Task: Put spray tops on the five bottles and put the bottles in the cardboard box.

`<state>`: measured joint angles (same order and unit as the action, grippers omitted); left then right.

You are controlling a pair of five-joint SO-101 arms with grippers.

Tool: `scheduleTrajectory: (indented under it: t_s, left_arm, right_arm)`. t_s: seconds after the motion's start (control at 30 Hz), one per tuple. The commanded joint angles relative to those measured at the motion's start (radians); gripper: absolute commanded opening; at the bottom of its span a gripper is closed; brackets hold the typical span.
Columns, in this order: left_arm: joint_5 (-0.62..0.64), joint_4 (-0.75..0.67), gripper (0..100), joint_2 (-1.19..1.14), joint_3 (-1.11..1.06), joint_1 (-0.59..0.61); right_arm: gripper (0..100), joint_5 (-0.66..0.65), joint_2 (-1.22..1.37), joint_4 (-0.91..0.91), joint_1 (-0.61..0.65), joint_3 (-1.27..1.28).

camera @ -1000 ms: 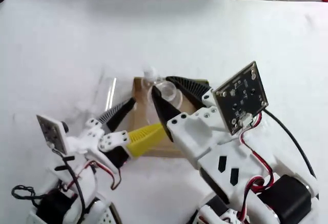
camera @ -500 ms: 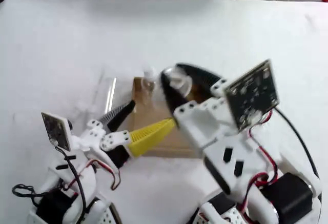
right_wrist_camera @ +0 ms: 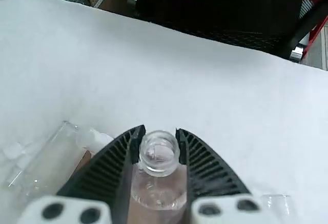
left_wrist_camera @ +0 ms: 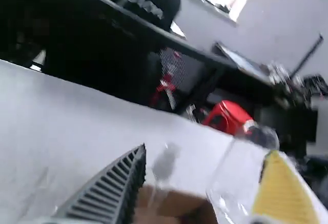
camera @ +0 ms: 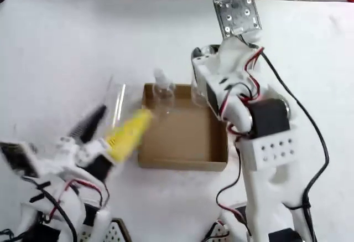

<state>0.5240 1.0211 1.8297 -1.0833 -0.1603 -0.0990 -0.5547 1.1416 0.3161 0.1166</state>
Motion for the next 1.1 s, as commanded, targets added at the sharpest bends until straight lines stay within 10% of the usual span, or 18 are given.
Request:
scheduleTrajectory:
  t_s: [0.0, 0.2, 1.07]
  left_arm:
    - [0.203, -0.275, 18, -0.005, -0.126, 0.326]
    - [0.227, -0.496, 8, -0.005, -0.299, 0.536]
    - [-0.127, -0.671, 7, -0.005, -0.474, 0.415]
  right_arm:
    - [1.6, -0.008, -0.008, -0.139, 0.007, 0.124]
    - [1.6, -0.015, -0.073, -0.453, 0.016, 0.445]
    - [1.6, 0.029, 0.094, -0.819, 0.01, 0.657]
